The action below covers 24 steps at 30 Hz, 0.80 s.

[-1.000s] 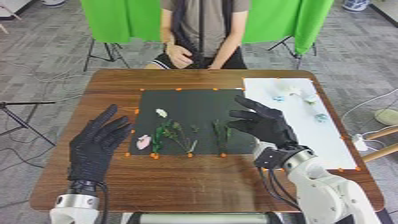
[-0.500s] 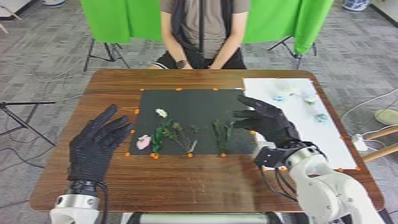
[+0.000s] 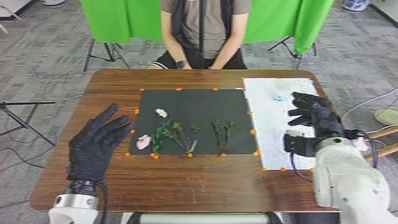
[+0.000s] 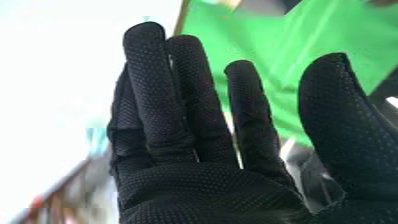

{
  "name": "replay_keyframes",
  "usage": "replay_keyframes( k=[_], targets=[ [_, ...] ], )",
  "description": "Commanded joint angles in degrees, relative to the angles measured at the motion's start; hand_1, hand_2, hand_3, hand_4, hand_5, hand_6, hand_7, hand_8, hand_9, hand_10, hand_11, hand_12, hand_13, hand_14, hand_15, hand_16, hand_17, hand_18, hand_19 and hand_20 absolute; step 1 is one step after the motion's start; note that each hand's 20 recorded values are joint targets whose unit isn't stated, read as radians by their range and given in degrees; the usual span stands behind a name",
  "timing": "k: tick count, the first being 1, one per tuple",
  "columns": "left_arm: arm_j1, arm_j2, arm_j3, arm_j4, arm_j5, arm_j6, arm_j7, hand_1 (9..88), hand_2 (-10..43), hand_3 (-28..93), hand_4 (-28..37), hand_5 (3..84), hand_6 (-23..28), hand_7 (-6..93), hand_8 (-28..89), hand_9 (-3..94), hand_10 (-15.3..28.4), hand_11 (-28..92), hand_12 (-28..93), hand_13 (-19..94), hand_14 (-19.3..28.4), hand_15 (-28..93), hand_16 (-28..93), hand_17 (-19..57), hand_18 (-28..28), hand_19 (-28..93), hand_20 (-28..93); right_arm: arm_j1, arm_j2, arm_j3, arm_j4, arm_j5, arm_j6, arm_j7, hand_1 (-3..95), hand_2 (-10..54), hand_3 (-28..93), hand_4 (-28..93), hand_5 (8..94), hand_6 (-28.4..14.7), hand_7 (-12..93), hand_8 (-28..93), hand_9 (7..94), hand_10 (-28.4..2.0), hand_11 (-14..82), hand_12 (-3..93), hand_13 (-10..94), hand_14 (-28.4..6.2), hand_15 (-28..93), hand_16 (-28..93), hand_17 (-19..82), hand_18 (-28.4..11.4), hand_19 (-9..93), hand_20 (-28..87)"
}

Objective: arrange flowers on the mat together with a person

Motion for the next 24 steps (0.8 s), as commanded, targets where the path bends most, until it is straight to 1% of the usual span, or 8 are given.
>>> replay_keyframes(
  k=[1, 5, 9, 10, 11, 13, 19, 24],
  targets=[
    [0.66, 0.07, -0.25, -0.54, 0.48, 0.28, -0.44, 21.5, 7.5, 78, -28.3, 38.6, 10.1, 10.6, -8, 38.9, 22.3, 26, 11, 29, 28.4, 51, -10, -5.0, 27.2, 69, -3, 6.08, 6.60, -2.09, 6.25, -13.69, 0.92, 11.07, 28.8, -1.3, 85, -28, 48.8, 0.4, 14, -13, 64.4, -17.5, 22.7, 12.2, 60, -16.3, 57, 6, 15, -21.0, 67, 19],
    [0.36, -0.33, -0.40, -0.62, 0.83, -0.21, -1.41, 21.6, 7.5, 78, -28.3, 38.6, 10.2, 10.5, -8, 38.9, 22.3, 26, 11, 29, 28.4, 51, -10, -5.0, 27.2, 69, -3, 9.38, 8.93, -5.46, 10.46, -19.01, -0.10, 16.49, 29.7, -2.1, 85, -28, 49.2, 0.4, 14, -13, 66.2, -17.2, 22.9, 12.3, 62, -15.7, 57, 6, 16, -21.0, 69, 18],
    [0.59, -0.84, -0.86, -0.89, 1.23, -0.66, -2.69, 21.6, 7.6, 78, -28.3, 38.6, 10.1, 10.5, -8, 39.0, 22.3, 27, 11, 29, 28.4, 51, -10, -5.0, 27.2, 69, -4, 13.42, 10.48, -9.35, 14.97, -25.28, -4.98, 23.23, 30.6, -3.1, 85, -28, 49.8, 0.3, 14, -13, 67.2, -16.9, 22.8, 12.4, 64, -15.2, 57, 6, 17, -21.0, 70, 17],
    [0.52, -0.70, -0.83, -0.97, 1.13, -0.53, -2.53, 21.6, 7.6, 78, -28.3, 38.5, 10.1, 10.5, -8, 38.9, 22.4, 27, 11, 29, 28.4, 51, -10, -5.1, 27.2, 69, -4, 14.30, 11.12, -10.25, 15.81, -26.37, -6.43, 24.24, 31.1, -3.5, 84, -28, 49.9, 0.2, 14, -13, 67.6, -16.9, 22.7, 12.4, 64, -15.1, 57, 6, 18, -21.1, 71, 17],
    [0.32, -1.35, -1.13, -0.99, 1.45, -0.93, -3.60, 21.6, 7.6, 78, -28.3, 38.5, 10.1, 10.5, -8, 39.0, 22.5, 27, 11, 29, 28.4, 51, -10, -5.1, 27.2, 69, -4, 14.30, 11.57, -10.52, 16.44, -27.73, -7.88, 25.19, 31.3, -3.7, 84, -28, 50.0, 0.2, 14, -13, 67.8, -16.7, 22.7, 12.4, 65, -15.0, 57, 6, 18, -21.1, 71, 16],
    [0.59, -0.85, -0.98, -1.19, 1.19, -0.41, -2.63, 21.6, 7.5, 78, -28.3, 38.5, 10.1, 10.5, -8, 38.9, 22.5, 27, 11, 29, 28.4, 51, -10, -5.1, 27.2, 69, -4, 16.28, 12.23, -12.31, 18.87, -29.81, -10.69, 26.56, 31.6, -4.0, 84, -28, 50.1, 0.1, 13, -13, 68.4, -16.6, 22.6, 12.5, 65, -14.7, 56, 6, 18, -21.2, 72, 16],
    [0.57, -1.12, -1.25, -1.23, 1.42, -0.82, -3.21, 21.6, 7.5, 78, -28.3, 38.6, 10.2, 10.6, -9, 38.9, 22.5, 26, 11, 29, 28.4, 51, -10, -5.1, 27.2, 69, -4, 19.59, 13.28, -14.82, 23.23, -30.56, -15.05, 28.44, 32.1, -5.3, 84, -28, 48.0, 0.4, 13, -13, 69.0, -16.8, 21.9, 12.9, 67, -14.5, 55, 8, 19, -21.3, 75, 7],
    [0.58, -0.82, -0.96, -1.18, 1.11, -0.66, -2.71, 21.8, 7.5, 78, -28.3, 38.5, 10.2, 10.6, -8, 38.9, 22.5, 26, 11, 29, 28.4, 51, -10, -5.1, 27.3, 69, -4, 22.67, 12.98, -16.58, 26.42, -28.54, -20.66, 27.21, 32.3, -6.6, 84, -28, 43.1, 1.0, 12, -12, 66.8, -17.0, 21.0, 12.5, 66, -14.5, 55, 7, 19, -21.3, 75, 6]
  ],
)
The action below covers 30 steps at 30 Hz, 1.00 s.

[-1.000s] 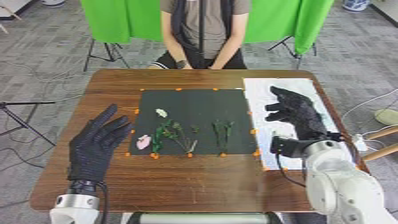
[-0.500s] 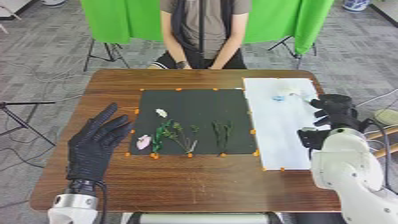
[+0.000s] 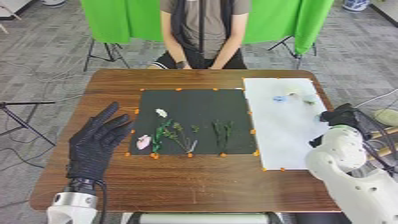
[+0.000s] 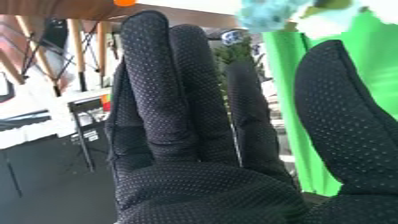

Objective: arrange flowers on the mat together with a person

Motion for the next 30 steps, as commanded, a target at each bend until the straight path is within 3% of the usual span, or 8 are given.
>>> replay_keyframes(
  k=[1, 7, 8, 9, 18, 23, 26, 30],
  targets=[
    [0.46, -0.18, 0.25, -0.13, 0.11, -0.48, -0.20, 21.8, 7.5, 78, -28.3, 38.5, 10.2, 10.5, -8, 38.9, 22.5, 26, 11, 29, 28.4, 51, -10, -5.1, 27.3, 69, -4, 4.62, 0.84, -2.24, 3.86, 2.61, -5.67, -0.50, 32.3, -7.1, 84, -28, 41.9, 1.4, 11, -12, 65.6, -16.9, 20.4, 12.3, 65, -14.6, 54, 7, 18, -21.4, 75, 6],
    [0.24, -0.11, 0.18, -0.11, 0.05, -0.61, -0.08, 21.9, 7.5, 78, -28.3, 38.5, 10.2, 10.5, -8, 38.8, 22.5, 27, 11, 29, 28.4, 51, -10, -5.1, 27.2, 69, -4, 5.29, -0.14, -3.38, 5.23, 5.63, -6.91, -2.10, 32.5, -8.2, 84, -28, 39.6, 2.4, 13, -13, 60.4, -17.6, 18.0, 11.7, 62, -15.1, 53, 6, 17, -21.3, 74, 5],
    [-0.09, -0.54, 0.12, -0.05, 0.22, -0.78, -0.69, 21.9, 7.5, 78, -28.3, 38.5, 10.2, 10.5, -8, 38.8, 22.4, 27, 11, 29, 28.4, 51, -10, -5.1, 27.2, 69, -4, 4.81, -0.53, -3.08, 5.12, 5.30, -7.26, -2.19, 32.8, -8.3, 85, -28, 39.8, 2.8, 13, -13, 59.8, -17.6, 17.5, 11.5, 62, -15.2, 53, 6, 17, -21.3, 73, 5],
    [-0.05, 0.06, 0.55, -0.02, -0.18, -0.25, 0.59, 21.9, 7.5, 78, -28.3, 38.6, 10.2, 10.5, -8, 38.8, 22.4, 27, 11, 29, 28.4, 51, -10, -5.1, 27.2, 69, -4, 5.65, -0.67, -3.88, 5.58, 4.59, -7.31, -2.67, 33.0, -8.5, 85, -28, 39.9, 2.9, 13, -13, 59.1, -17.6, 16.8, 11.4, 61, -15.3, 53, 6, 17, -21.3, 73, 5],
    [0.29, -0.67, 0.41, -0.07, 0.00, -0.75, -0.51, 21.9, 7.3, 78, -28.3, 38.6, 10.2, 10.6, -8, 38.9, 22.4, 27, 11, 29, 28.4, 51, -10, -5.1, 27.1, 69, -4, 5.04, -1.17, -5.77, 5.69, 2.34, -7.28, -4.07, 34.1, -9.4, 85, -28, 41.6, 3.8, 14, -14, 57.6, -17.5, 14.6, 11.6, 61, -15.4, 52, 6, 16, -21.3, 73, 5],
    [0.29, -0.69, 0.21, -0.09, -0.19, -0.71, -0.44, 22.0, 7.3, 78, -28.3, 38.7, 10.3, 10.5, -8, 38.9, 22.5, 27, 11, 29, 28.4, 51, -10, -5.1, 27.1, 69, -5, 5.89, -1.76, -7.31, 7.01, 1.62, -8.04, -3.94, 36.0, -9.5, 84, -28, 52.0, 3.6, 14, -14, 62.9, -15.4, 14.6, 11.5, 63, -14.2, 49, 6, 17, -21.2, 72, 6],
    [0.03, -0.92, 0.31, -0.08, -0.04, -1.01, -0.88, 22.1, 7.3, 78, -28.3, 38.9, 10.4, 10.6, -8, 38.9, 22.4, 27, 11, 29, 28.4, 51, -10, -5.2, 27.2, 69, -5, 5.56, -1.94, -7.63, 7.26, 0.58, -8.32, -3.38, 40.6, -9.1, 83, -28, 64.2, 3.2, 13, -14, 71.0, -14.0, 14.9, 11.9, 68, -12.4, 46, 8, 19, -20.4, 72, 6],
    [0.24, -0.52, 0.35, -0.20, -0.16, -0.80, -0.01, 22.0, 7.3, 78, -28.2, 39.0, 10.6, 10.6, -8, 39.0, 22.4, 27, 11, 29, 28.4, 51, -10, -5.2, 27.2, 69, -5, 6.02, -1.80, -9.02, 8.00, -2.53, -8.68, -3.90, 49.4, -9.4, 77, -28, 74.6, 2.4, 13, -5, 79.6, -12.1, 13.3, 15.3, 74, -9.6, 43, 14, 22, -19.0, 74, 5]
  ],
)
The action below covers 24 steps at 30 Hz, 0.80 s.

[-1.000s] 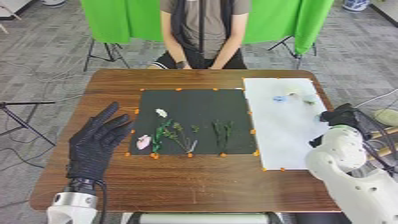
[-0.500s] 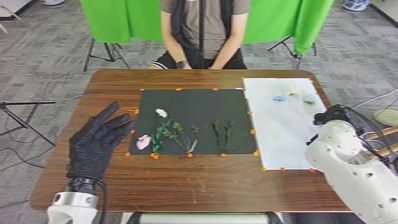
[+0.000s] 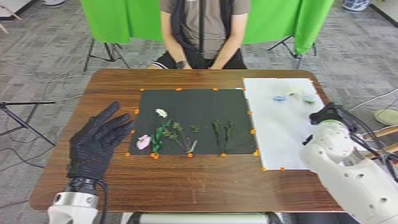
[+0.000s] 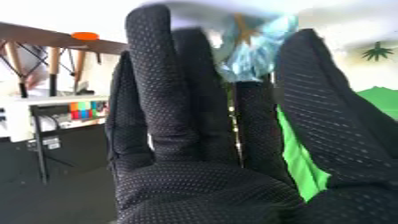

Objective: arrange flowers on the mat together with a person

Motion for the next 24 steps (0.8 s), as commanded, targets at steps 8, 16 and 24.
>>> replay_keyframes(
  k=[8, 16, 24],
  targets=[
    [0.25, -0.99, -0.07, -0.11, -0.18, -0.46, -1.45, 22.1, 7.3, 78, -28.3, 39.0, 10.6, 10.5, -8, 38.9, 22.5, 27, 11, 29, 28.4, 51, -10, -5.2, 27.2, 69, -5, -1.41, -1.21, -3.23, 1.25, -5.73, 2.25, 0.05, 57.7, -9.5, 74, -28, 83.8, 2.4, 14, -1, 93.0, -7.9, 7.5, 28.0, 83, -4.4, 40, 25, 28, -17.9, 80, 3],
    [0.14, -1.66, -1.04, -0.57, 1.12, -3.22, -2.66, 20.7, 7.9, 76, -28.3, 37.7, 10.0, 10.4, -8, 36.8, 22.0, 26, 11, 28, 28.4, 50, -10, -5.7, 27.4, 67, -6, -3.25, -3.05, -0.92, -4.34, -10.63, 6.87, -1.01, 58.1, -9.5, 74, -28, 84.4, 2.2, 14, -1, 93.6, -7.6, 8.8, 28.7, 84, -4.2, 41, 26, 29, -17.8, 82, 2],
    [-0.19, -1.61, -1.63, -1.16, 2.35, -3.97, -3.14, 18.7, 8.2, 75, -28.3, 36.9, 9.6, 10.4, -8, 36.4, 22.0, 25, 11, 28, 28.3, 49, -10, -6.1, 27.5, 67, -6, -1.69, -5.98, -0.93, -10.49, -14.09, 8.11, -4.21, 58.2, -9.5, 74, -28, 84.9, 1.8, 14, 0, 93.7, -8.2, 12.1, 27.6, 84, -4.6, 42, 25, 29, -18.1, 82, 2]
  ],
)
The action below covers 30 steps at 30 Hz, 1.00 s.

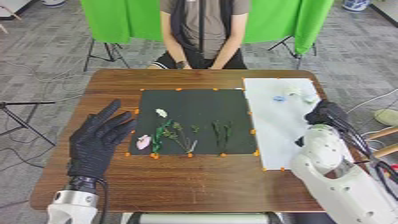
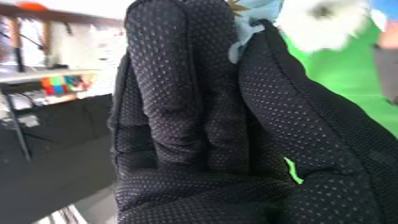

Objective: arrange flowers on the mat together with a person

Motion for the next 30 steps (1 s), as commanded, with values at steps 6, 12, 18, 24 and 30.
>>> replay_keyframes(
  k=[6, 12, 18, 24, 30],
  targets=[
    [0.57, -0.40, -1.58, -1.25, 2.89, -2.92, -1.47, 18.4, 7.7, 74, -28.3, 36.7, 9.5, 10.4, -8, 36.4, 22.1, 25, 11, 27, 28.3, 49, -9, -5.7, 27.9, 69, -5, 5.40, -9.90, -4.83, -9.47, -0.29, -0.97, -12.38, 58.5, -9.5, 74, -28, 85.2, 1.4, 14, 0, 93.7, -8.4, 12.7, 27.3, 84, -5.2, 43, 25, 29, -17.6, 83, 1],
    [-1.12, 0.50, -0.99, -1.11, 3.57, -4.48, -0.99, 18.5, 6.5, 74, -28.3, 36.5, 9.5, 10.2, -8, 36.4, 22.0, 25, 12, 28, 28.4, 50, -9, -3.1, 28.3, 77, -3, 9.66, -19.10, -12.37, -6.43, 2.89, -4.03, -19.29, 58.7, -9.5, 74, -28, 85.4, 1.3, 13, 0, 93.7, -8.4, 12.8, 27.3, 84, -5.8, 43, 25, 29, -15.7, 82, 1],
    [-2.24, 1.02, -1.39, -0.81, 3.85, -6.72, -1.50, 18.4, 5.9, 74, -28.3, 36.5, 9.4, 10.0, -8, 36.5, 22.1, 25, 12, 28, 28.4, 50, -9, -2.2, 28.4, 79, -4, 12.62, -24.54, -18.33, -0.42, 3.99, -4.95, -23.07, 58.7, -9.5, 74, -28, 85.3, 1.4, 13, 0, 93.7, -8.3, 12.7, 27.3, 83, -5.9, 44, 24, 29, -15.2, 82, 1],
    [-1.90, -1.48, -3.18, -1.04, 4.88, -7.91, -3.45, 18.5, 5.6, 74, -28.3, 36.6, 9.4, 9.9, -8, 36.7, 22.0, 25, 12, 28, 28.4, 50, -9, -1.8, 28.4, 81, -6, 15.09, -27.19, -22.65, 5.33, 3.49, -5.47, -24.83, 58.6, -9.5, 74, -28, 85.0, 1.5, 13, 0, 93.7, -8.4, 12.2, 27.5, 83, -6.0, 44, 24, 28, -14.9, 81, 1],
    [-2.31, -0.97, -2.69, -0.88, 4.34, -8.02, -3.62, 18.5, 5.5, 74, -28.3, 36.7, 9.5, 10.0, -8, 37.0, 22.2, 25, 12, 29, 28.4, 50, -9, -1.7, 28.4, 82, -9, 16.62, -28.50, -24.41, 7.44, 2.69, -5.96, -25.59, 58.4, -9.5, 74, -28, 84.5, 1.5, 13, 0, 93.7, -8.6, 11.0, 28.3, 82, -6.3, 45, 24, 28, -14.7, 81, 1]
  ],
)
